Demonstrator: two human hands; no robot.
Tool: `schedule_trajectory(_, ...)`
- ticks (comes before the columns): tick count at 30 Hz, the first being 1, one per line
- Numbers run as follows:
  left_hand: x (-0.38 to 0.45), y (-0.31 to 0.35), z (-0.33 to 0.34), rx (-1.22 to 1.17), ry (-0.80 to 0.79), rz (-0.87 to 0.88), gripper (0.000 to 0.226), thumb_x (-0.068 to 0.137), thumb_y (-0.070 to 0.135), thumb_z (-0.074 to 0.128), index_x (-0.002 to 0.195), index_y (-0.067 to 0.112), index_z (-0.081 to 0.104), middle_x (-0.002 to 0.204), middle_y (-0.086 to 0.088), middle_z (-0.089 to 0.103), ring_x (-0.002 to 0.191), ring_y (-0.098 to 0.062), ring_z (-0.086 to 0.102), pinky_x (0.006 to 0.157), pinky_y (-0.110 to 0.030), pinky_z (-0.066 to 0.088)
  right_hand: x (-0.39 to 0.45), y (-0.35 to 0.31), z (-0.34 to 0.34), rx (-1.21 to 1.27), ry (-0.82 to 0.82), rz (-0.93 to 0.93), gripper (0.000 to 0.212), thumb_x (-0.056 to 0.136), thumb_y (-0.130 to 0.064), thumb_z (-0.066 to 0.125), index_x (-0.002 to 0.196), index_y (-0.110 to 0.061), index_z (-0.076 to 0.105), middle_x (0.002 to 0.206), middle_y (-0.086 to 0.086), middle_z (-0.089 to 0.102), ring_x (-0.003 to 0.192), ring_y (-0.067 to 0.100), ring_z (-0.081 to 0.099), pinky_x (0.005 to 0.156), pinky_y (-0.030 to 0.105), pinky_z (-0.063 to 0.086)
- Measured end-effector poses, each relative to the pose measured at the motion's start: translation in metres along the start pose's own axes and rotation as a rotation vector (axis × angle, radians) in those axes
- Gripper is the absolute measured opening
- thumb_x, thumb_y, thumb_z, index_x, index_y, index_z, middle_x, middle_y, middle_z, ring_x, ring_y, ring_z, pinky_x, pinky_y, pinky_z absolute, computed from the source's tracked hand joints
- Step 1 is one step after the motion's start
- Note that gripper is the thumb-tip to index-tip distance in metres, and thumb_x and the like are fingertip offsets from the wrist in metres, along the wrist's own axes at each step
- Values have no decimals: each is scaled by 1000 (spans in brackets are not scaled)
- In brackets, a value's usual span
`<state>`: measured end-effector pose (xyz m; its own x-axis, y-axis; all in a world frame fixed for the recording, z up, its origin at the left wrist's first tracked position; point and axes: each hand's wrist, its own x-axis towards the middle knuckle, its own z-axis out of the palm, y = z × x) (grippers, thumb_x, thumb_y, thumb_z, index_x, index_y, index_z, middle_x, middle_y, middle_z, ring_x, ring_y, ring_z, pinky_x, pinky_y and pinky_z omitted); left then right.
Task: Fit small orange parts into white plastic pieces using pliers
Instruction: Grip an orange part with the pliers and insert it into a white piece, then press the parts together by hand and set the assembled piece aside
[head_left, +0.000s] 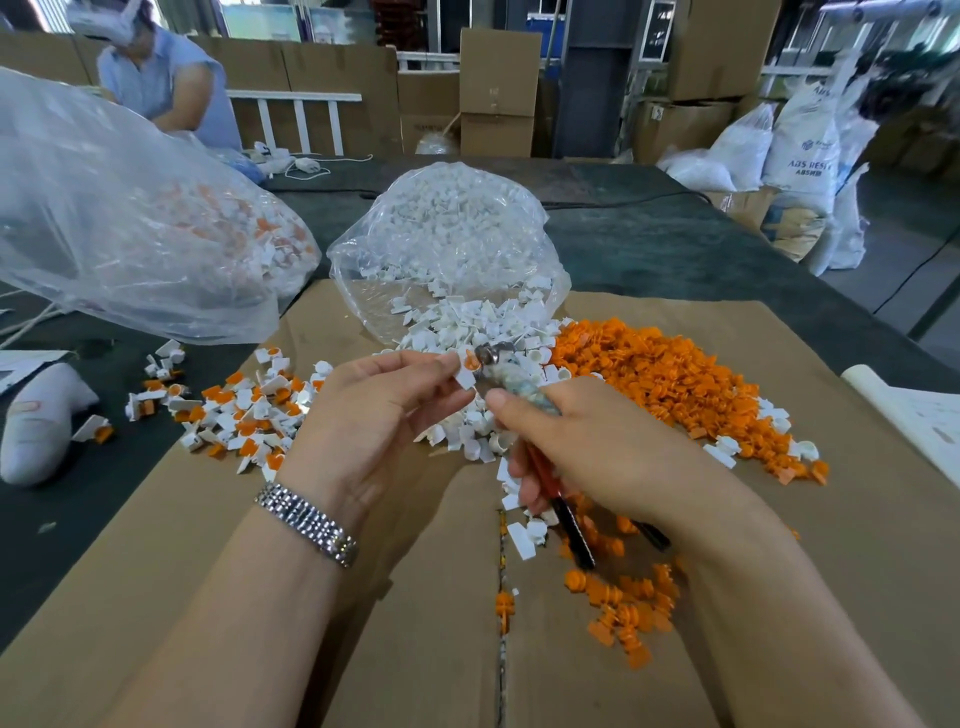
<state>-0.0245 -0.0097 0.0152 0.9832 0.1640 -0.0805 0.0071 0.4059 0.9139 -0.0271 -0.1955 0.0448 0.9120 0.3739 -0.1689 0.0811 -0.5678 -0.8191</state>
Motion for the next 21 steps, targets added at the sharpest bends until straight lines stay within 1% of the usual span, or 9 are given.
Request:
schedule_trajectory(2,-1,1,-1,3,13,15,11,72,9,81,73,-1,77,63,-8,66,66,-15,69,75,-28,61,-2,1,-9,115,-6,41,60,98,-56,51,102,2,67,79,16,75,76,35,75,80,46,62)
schedule_trajectory(4,-1,2,-1,27,22,24,8,76,9,81,71,3,79,72,-12,70,71,-19,72,73,-27,61,-4,1,-18,160,20,56,58,97,-58,50,104,-3,68,82,15,75,80,37,74,84,53,61)
schedule_trajectory(7,-2,1,-3,108,7,40,10,83,10,78,75,6,81,79,-14,73,76,-22,73,74,-25,60,-5,2,-31,60,145,39,58,95,-65,47,98,-11,69,79,6,74,71,21,73,77,43,61)
schedule_trajectory(10,-5,3,-1,138,-16,55,14,74,20,82,78,7,82,81,-13,74,76,-19,72,76,-26,60,1,10,-36,-241,346,-6,50,94,-66,49,86,-18,64,70,-3,64,63,16,60,60,34,47)
schedule_trajectory(11,-5,3,-1,141,-18,51,16,72,22,83,79,8,82,85,-14,76,79,-20,73,76,-26,60,3,16,-35,-327,384,7,45,94,-64,50,89,-21,63,76,-5,63,69,14,59,58,33,44)
schedule_trajectory(13,-5,3,1,132,-28,24,12,77,17,81,81,6,79,95,-17,78,87,-24,76,72,-24,60,9,28,-29,-491,435,94,40,95,-59,54,98,-19,61,91,1,61,82,20,58,64,35,42)
schedule_trajectory(16,-7,2,3,118,-65,-14,8,90,9,72,88,2,69,102,-21,77,94,-34,77,66,-24,61,14,42,-22,-665,470,213,42,93,-53,62,108,-14,57,108,6,58,99,27,57,83,43,49)
schedule_trajectory(19,-8,1,5,99,-86,-32,11,92,9,68,93,-2,65,104,-22,76,95,-35,76,66,-25,62,16,45,-17,-719,458,266,53,89,-59,65,114,-14,57,114,8,58,109,30,55,93,47,48)
schedule_trajectory(21,-9,-1,7,126,-63,-20,11,92,8,69,93,-3,64,102,-21,77,92,-33,77,67,-25,62,17,43,-15,-778,518,243,55,90,-62,60,117,-15,58,119,8,56,115,30,51,96,48,45)
